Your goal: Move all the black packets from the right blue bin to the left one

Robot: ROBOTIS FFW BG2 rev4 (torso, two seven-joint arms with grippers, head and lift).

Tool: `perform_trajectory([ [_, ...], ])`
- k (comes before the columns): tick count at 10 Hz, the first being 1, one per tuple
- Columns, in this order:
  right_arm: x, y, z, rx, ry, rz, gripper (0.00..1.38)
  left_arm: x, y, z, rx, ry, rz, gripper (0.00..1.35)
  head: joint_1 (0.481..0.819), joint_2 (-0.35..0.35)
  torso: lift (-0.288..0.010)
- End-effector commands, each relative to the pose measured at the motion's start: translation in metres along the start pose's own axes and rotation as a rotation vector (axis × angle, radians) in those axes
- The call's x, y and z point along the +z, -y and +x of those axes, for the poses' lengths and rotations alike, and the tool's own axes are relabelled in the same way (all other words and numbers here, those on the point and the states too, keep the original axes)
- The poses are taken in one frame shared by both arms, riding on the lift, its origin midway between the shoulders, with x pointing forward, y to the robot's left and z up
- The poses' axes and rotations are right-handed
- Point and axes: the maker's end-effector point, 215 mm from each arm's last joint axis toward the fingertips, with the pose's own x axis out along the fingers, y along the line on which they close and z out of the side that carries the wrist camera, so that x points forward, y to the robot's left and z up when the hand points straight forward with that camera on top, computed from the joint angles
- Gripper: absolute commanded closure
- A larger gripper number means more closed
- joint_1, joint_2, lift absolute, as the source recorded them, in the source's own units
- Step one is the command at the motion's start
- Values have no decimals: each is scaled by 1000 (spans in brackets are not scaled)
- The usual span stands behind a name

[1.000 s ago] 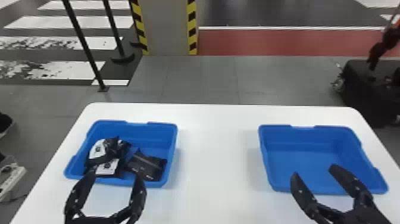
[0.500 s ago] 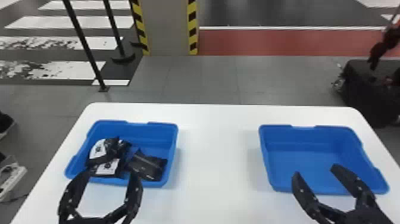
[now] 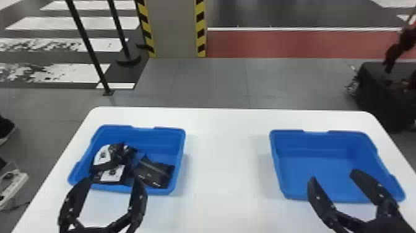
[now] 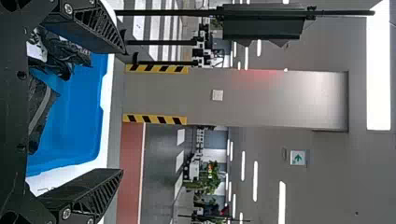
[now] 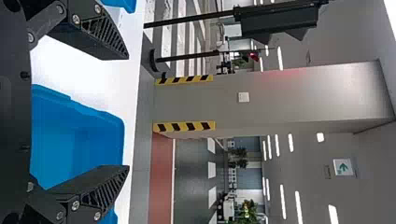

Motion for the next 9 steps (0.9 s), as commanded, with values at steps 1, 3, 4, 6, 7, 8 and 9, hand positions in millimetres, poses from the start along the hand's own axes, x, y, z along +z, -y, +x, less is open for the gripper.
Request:
perform_trajectory([
  [1,-1,0,0,-1,-2,-1,203,0,0,0,1,3,-3,119,695,62,-110],
  [3,-2,0,-1,-3,-4,1,203,3,0,0,4,15,-10,119,695,62,-110],
  [4,1,0,-1,-3,3,-3,203,4,0,0,4,20,-10,119,695,62,-110],
  [6,2,0,-1,-2,5,-2,203,4,-1,-1,6,20,-15,119,695,63,-110],
  [7,2,0,-1,-2,5,-2,203,3,0,0,5,19,-17,119,695,63,-110],
  [8,2,0,-1,-2,5,-2,205,3,0,0,5,19,-20,119,695,63,-110],
  [9,2,-1,-2,-3,4,2,205,2,0,-1,5,19,-24,119,695,63,-110],
])
